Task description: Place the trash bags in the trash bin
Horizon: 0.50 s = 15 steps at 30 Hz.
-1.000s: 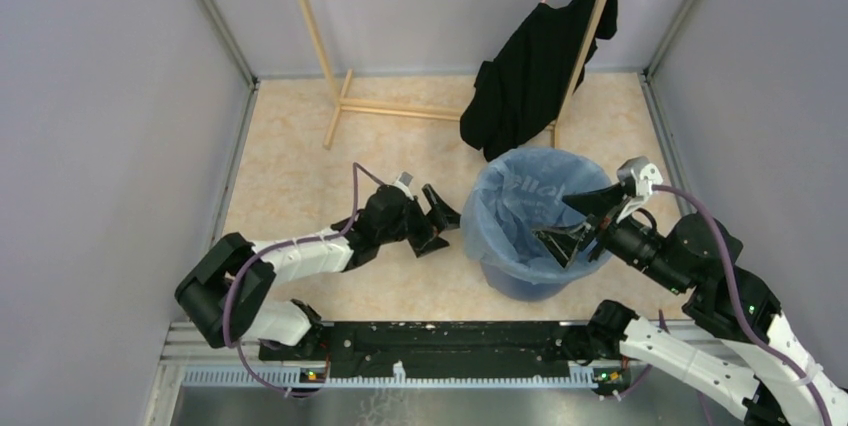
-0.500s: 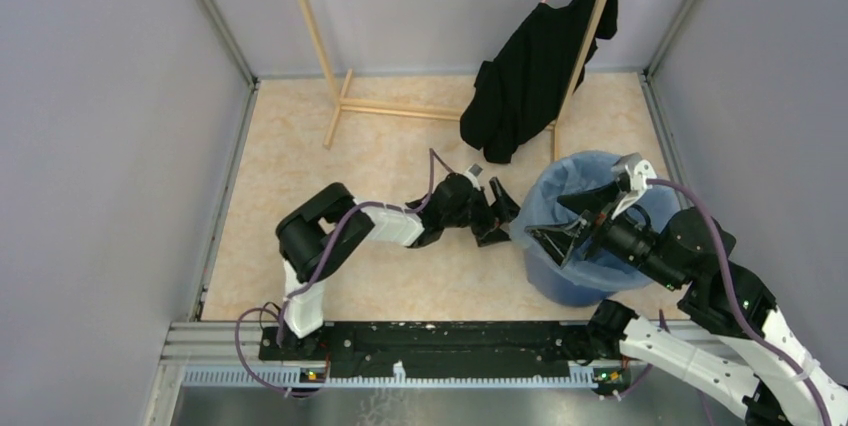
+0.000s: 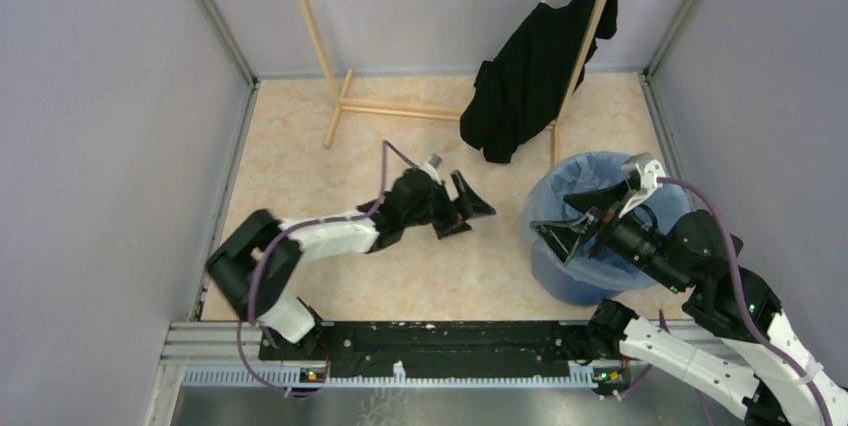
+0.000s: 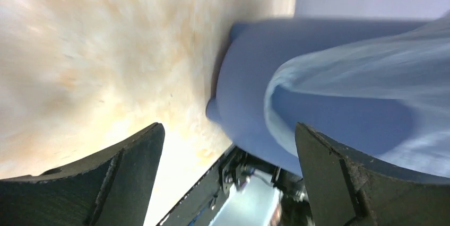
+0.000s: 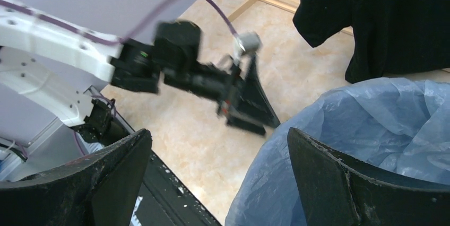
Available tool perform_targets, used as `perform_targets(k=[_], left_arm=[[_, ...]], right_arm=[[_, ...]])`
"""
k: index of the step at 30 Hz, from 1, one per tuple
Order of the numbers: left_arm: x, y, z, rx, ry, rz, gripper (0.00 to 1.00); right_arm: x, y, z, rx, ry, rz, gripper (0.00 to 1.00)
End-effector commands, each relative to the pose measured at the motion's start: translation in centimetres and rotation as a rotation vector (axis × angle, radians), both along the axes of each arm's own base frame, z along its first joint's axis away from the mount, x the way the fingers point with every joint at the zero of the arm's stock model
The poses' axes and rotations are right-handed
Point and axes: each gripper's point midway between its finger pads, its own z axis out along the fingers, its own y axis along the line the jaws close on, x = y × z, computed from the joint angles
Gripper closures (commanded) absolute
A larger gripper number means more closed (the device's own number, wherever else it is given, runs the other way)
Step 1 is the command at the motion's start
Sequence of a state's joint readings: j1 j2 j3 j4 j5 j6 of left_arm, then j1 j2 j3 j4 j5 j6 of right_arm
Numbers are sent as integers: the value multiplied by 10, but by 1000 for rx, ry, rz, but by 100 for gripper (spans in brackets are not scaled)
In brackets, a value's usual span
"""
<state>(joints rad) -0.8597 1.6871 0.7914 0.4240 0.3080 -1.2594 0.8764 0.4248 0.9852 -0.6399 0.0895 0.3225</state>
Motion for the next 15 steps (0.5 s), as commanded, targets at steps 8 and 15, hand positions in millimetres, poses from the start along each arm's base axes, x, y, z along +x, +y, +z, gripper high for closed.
perform_targets(k=[8,15], left_arm=[[51,205,195,322,-695,488,1],[3,227,376,273,-1250,374,1]], right_arm=[[-4,-8,76,97,-160,2,1],[-2,-9,135,31,-301,16,1]])
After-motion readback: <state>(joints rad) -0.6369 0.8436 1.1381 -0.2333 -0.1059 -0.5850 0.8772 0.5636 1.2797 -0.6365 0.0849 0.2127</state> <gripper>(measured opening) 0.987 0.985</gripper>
